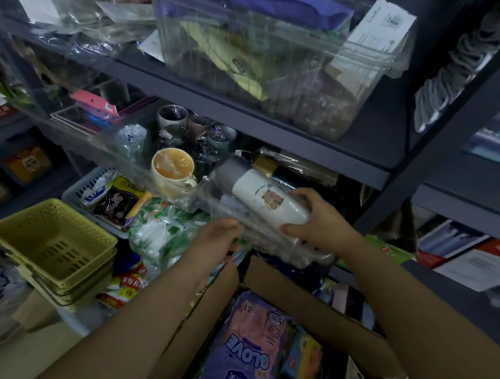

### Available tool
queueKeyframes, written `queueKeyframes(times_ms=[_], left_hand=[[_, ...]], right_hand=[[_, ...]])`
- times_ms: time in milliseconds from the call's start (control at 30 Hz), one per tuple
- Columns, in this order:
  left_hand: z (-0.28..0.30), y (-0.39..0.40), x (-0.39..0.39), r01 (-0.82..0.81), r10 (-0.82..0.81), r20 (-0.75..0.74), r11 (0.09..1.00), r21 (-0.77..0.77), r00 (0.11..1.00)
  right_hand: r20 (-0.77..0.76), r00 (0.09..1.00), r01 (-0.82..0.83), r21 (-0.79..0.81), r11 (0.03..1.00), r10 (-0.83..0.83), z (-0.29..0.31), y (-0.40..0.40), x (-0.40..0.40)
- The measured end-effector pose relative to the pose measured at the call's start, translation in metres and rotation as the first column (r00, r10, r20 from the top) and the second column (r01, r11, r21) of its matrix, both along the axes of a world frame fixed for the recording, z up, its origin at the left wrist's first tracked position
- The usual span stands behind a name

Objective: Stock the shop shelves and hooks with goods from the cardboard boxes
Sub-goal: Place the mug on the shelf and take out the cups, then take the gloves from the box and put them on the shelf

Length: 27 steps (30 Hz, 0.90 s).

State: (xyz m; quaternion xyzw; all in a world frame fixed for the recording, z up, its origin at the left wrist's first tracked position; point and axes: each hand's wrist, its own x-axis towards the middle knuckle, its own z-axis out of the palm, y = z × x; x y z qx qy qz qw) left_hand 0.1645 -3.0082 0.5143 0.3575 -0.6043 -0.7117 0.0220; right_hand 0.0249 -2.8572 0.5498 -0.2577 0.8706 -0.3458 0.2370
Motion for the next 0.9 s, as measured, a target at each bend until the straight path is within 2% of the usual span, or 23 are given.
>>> queueKeyframes(times_ms=[67,167,400,467,533,600,633,700,800,900], left_hand=[[-0.005,-0.009,0.008,-0.038,0.040,0.032,0.997,-0.061,0.999],[-0.011,-0.016,0.023,-0.081,0.087,0.054,0.991,-0.102,0.995],[-0.037,-0.009,0.055,-0.001,0.019,0.102,0.984,-0.180,0.995],[-0.045,-0.003,0.062,0.010,0.010,0.094,0.978,-0.208,0.996],[-0.049,0.007,0.069,0.041,-0.022,0.076,0.966,-0.255,0.997],[-0.060,0.019,0.079,0.080,-0.060,0.085,0.965,-0.249,0.995],[-0.065,0.027,0.084,0.097,-0.074,0.103,0.966,-0.240,0.992],[-0.084,0.042,0.096,0.164,-0.133,0.142,0.959,-0.232,0.981],[-0.114,0.058,0.110,0.313,-0.231,0.270,0.896,-0.316,0.935],[-0.149,0.063,0.128,0.433,-0.248,0.420,0.790,-0.434,0.873]], right_hand=[[-0.011,0.999,-0.042,0.064,0.997,0.042,0.000,0.004,-0.016],[-0.151,0.978,-0.110,0.234,0.966,0.148,-0.007,0.008,-0.032],[-0.316,0.925,-0.040,0.470,0.882,0.210,-0.029,0.007,-0.023],[-0.384,0.907,0.006,0.418,0.909,0.171,-0.031,0.009,-0.012],[-0.500,0.864,0.056,0.216,0.975,0.061,-0.033,0.018,0.007],[-0.548,0.836,0.038,-0.021,0.999,-0.043,-0.037,0.033,0.036],[-0.525,0.849,0.015,-0.089,0.996,-0.059,-0.041,0.042,0.053],[-0.402,0.916,-0.033,-0.092,0.995,-0.007,-0.056,0.063,0.086],[-0.158,0.986,-0.054,0.041,0.998,0.059,-0.106,0.094,0.120],[0.127,0.992,-0.012,0.194,0.981,-0.013,-0.160,0.119,0.146]])
